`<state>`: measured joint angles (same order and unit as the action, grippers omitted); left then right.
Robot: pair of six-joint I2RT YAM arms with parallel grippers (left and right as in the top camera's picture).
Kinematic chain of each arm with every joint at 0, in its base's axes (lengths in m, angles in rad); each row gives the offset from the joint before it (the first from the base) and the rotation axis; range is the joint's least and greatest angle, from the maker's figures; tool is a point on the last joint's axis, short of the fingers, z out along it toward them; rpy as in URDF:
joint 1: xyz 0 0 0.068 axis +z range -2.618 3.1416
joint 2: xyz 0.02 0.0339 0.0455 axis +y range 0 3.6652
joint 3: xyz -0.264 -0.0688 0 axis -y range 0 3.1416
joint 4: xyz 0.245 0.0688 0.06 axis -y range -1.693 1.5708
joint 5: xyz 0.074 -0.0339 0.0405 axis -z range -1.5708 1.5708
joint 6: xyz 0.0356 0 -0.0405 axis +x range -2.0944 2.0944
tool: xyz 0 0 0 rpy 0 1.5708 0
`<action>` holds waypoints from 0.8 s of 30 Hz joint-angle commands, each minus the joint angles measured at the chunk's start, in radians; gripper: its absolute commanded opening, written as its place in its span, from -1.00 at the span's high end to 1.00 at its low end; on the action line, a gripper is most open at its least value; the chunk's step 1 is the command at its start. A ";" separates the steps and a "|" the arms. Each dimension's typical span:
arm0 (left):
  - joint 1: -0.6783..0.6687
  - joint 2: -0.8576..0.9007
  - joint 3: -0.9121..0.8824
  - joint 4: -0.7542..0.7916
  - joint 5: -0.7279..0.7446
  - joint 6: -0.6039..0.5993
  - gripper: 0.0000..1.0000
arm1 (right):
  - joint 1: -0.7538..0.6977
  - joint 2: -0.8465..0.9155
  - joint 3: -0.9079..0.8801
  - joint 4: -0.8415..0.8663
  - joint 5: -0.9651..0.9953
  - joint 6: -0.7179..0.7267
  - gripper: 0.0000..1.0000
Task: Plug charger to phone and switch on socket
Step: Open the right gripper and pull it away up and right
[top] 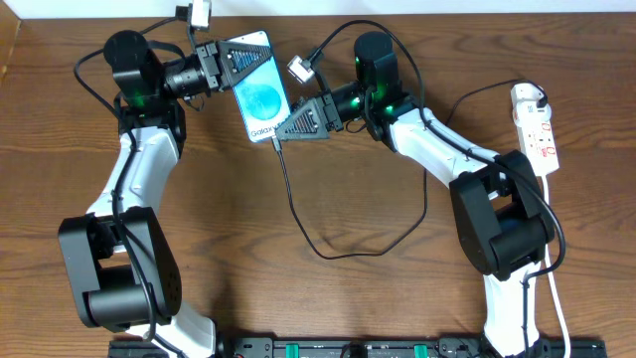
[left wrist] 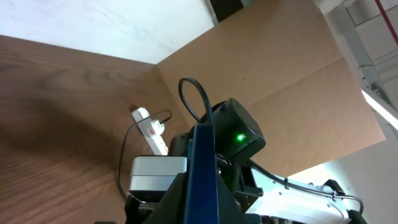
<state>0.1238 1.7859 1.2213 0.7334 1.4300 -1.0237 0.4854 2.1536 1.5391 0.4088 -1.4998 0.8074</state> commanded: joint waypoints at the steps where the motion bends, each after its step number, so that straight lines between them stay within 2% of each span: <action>1: 0.002 -0.022 0.006 0.009 0.022 -0.004 0.85 | -0.019 0.006 0.016 0.000 -0.023 -0.004 -0.99; 14: 0.010 -0.022 0.006 0.009 0.043 -0.005 0.85 | -0.174 0.006 0.016 -0.052 0.026 0.037 -0.99; 24: 0.010 -0.022 0.006 0.009 0.043 -0.010 0.85 | -0.221 0.006 0.016 -0.419 0.249 -0.020 -0.98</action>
<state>0.1291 1.7859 1.2213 0.7338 1.4609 -1.0237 0.2687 2.1536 1.5421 0.0753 -1.3617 0.8326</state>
